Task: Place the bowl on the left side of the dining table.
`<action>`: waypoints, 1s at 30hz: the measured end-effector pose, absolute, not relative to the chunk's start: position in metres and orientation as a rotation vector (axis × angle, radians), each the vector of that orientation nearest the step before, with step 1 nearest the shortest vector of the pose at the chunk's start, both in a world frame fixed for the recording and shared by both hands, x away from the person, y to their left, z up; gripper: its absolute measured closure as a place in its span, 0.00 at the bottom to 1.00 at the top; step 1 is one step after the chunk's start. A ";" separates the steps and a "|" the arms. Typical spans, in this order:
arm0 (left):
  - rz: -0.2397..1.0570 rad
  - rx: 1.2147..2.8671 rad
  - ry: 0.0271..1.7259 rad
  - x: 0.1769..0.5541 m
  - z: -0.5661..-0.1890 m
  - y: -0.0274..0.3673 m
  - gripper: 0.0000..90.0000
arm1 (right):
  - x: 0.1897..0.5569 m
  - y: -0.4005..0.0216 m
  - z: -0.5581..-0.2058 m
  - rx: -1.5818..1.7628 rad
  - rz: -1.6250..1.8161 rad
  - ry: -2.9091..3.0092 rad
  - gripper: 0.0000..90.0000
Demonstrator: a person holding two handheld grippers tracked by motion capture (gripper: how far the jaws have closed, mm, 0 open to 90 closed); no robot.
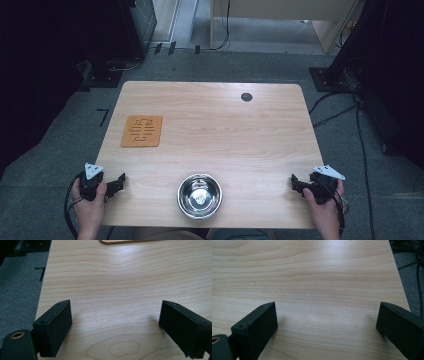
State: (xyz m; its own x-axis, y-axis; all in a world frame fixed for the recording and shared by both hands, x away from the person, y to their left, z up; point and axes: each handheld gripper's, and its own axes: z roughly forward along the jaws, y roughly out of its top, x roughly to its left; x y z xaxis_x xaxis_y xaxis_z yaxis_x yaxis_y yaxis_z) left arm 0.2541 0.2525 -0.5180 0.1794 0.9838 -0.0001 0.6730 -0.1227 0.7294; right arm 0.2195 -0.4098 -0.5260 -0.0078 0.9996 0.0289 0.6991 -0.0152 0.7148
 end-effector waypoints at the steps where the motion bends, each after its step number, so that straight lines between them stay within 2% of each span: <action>1: 0.674 1.866 1.556 0.254 -0.518 0.253 0.12 | 0.219 -0.410 -0.526 1.766 0.770 1.758 0.03; 13: 0.636 1.829 1.553 0.253 -0.517 0.256 0.12 | 0.220 -0.410 -0.526 1.764 0.770 1.759 0.03; 30: 0.651 1.804 1.532 0.250 -0.505 0.244 0.11 | 0.219 -0.410 -0.526 1.763 0.772 1.762 0.03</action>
State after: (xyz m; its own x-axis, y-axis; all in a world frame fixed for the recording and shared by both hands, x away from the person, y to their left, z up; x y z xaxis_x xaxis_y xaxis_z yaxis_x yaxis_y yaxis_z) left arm 0.2502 0.2435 -0.5052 0.1845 0.9815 -0.0504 0.6449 -0.0822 0.7598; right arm 0.2192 -0.4099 -0.5259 -0.0117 0.9995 0.0292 0.6991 -0.0127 0.7149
